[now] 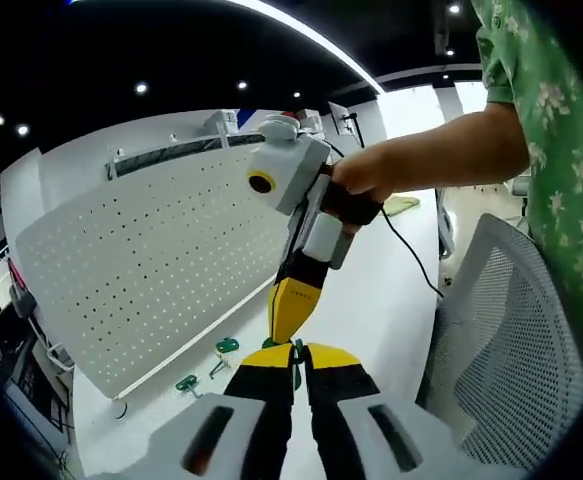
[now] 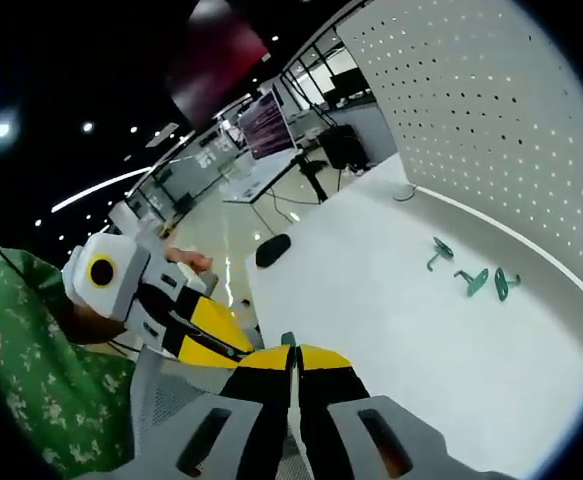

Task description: Insert the hook assembly into the mounting plate slot until the hook locks in place.

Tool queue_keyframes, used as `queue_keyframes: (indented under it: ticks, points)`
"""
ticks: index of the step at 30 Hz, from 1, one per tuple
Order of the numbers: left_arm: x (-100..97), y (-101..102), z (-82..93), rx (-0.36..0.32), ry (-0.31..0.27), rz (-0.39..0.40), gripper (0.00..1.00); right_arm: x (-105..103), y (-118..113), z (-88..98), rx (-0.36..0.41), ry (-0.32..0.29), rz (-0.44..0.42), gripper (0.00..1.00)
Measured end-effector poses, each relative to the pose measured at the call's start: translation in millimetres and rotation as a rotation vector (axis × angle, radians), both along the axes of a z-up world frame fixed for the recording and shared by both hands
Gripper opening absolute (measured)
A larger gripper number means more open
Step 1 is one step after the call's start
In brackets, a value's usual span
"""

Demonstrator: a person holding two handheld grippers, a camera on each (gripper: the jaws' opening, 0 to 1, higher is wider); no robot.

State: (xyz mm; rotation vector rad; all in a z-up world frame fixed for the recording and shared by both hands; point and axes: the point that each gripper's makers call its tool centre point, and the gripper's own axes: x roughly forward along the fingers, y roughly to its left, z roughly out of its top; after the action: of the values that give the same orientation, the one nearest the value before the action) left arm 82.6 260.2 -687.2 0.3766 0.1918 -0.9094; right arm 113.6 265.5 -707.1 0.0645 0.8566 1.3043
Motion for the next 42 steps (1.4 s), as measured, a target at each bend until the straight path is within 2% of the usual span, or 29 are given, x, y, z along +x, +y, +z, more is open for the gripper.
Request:
queue_keyframes:
  ticks: [4, 10, 16, 23, 29, 31, 34, 39, 42]
  points:
    - [3.7, 4.3, 4.4, -0.068, 0.042, 0.029, 0.03, -0.1, 0.6, 1.0, 0.012, 0.012, -0.009, 0.01]
    - [9.6, 11.3, 7.9, -0.181, 0.136, 0.068, 0.03, 1.9, 2.1, 4.3, 0.054, 0.011, -0.022, 0.01]
    - [14.2, 16.8, 9.7, -0.281, 0.211, 0.097, 0.02, 4.8, 2.9, 4.7, 0.087, -0.021, -0.035, 0.05]
    - [16.6, 21.0, 16.8, -0.367, 0.272, 0.104, 0.02, 3.7, 1.7, 11.5, 0.163, 0.008, -0.053, 0.07]
    - [18.9, 25.5, 22.6, -0.482, 0.36, 0.112, 0.02, 1.1, 0.7, 19.0, 0.207, 0.024, -0.056, 0.07]
    - [18.0, 25.7, 24.8, -0.521, 0.389, 0.103, 0.02, -1.1, 0.8, 22.4, 0.228, 0.019, -0.046, 0.09]
    - [14.8, 25.8, 28.8, -0.541, 0.397, 0.077, 0.02, -4.8, 1.3, 23.4, 0.242, 0.004, -0.023, 0.15]
    - [1.3, 18.9, 34.6, -0.529, 0.401, -0.018, 0.02, -19.1, 5.9, 31.9, 0.284, -0.009, 0.052, 0.19]
    - [-9.1, 15.6, 44.3, -0.541, 0.389, -0.089, 0.02, -30.3, 8.1, 42.3, 0.327, -0.027, 0.116, 0.18]
